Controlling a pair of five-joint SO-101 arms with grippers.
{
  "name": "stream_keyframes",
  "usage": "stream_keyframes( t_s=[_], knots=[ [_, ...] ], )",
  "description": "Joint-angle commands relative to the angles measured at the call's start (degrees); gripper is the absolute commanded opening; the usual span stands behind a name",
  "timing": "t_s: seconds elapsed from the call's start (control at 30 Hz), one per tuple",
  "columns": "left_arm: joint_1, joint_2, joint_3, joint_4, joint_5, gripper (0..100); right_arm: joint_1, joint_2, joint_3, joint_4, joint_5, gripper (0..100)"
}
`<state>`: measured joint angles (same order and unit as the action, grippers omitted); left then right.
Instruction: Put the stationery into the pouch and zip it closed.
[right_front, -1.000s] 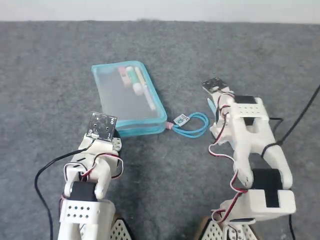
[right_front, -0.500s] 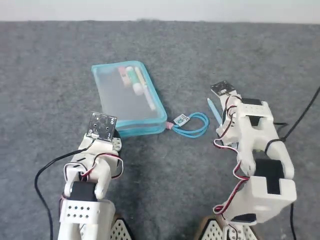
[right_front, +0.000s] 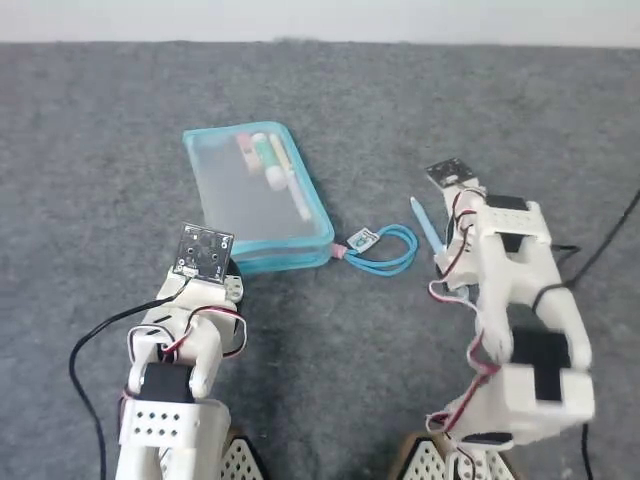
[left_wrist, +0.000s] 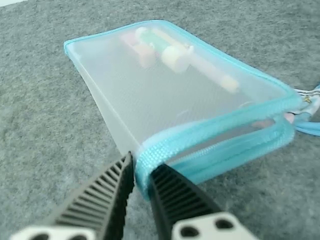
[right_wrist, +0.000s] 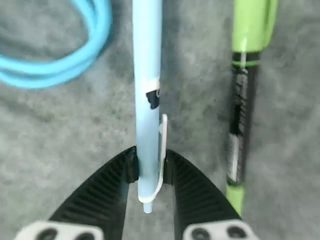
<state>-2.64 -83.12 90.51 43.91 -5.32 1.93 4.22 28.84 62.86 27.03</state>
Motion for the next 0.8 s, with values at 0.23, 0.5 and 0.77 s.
stream_keyframes(
  t_s=[0.23,0.5,0.77],
  knots=[
    [0.62,-1.05,-1.1,-4.04,1.93,1,-7.78,-32.22,-0.44,20.97,2.46,0.7],
    [0.53,-0.62,-4.62,-4.84,7.12,1,-20.53,-42.86,-0.09,31.87,6.68,0.7],
    [0.53,-0.62,-6.02,-3.25,8.09,1,-30.11,-44.97,10.11,28.44,5.27,0.7]
  ],
)
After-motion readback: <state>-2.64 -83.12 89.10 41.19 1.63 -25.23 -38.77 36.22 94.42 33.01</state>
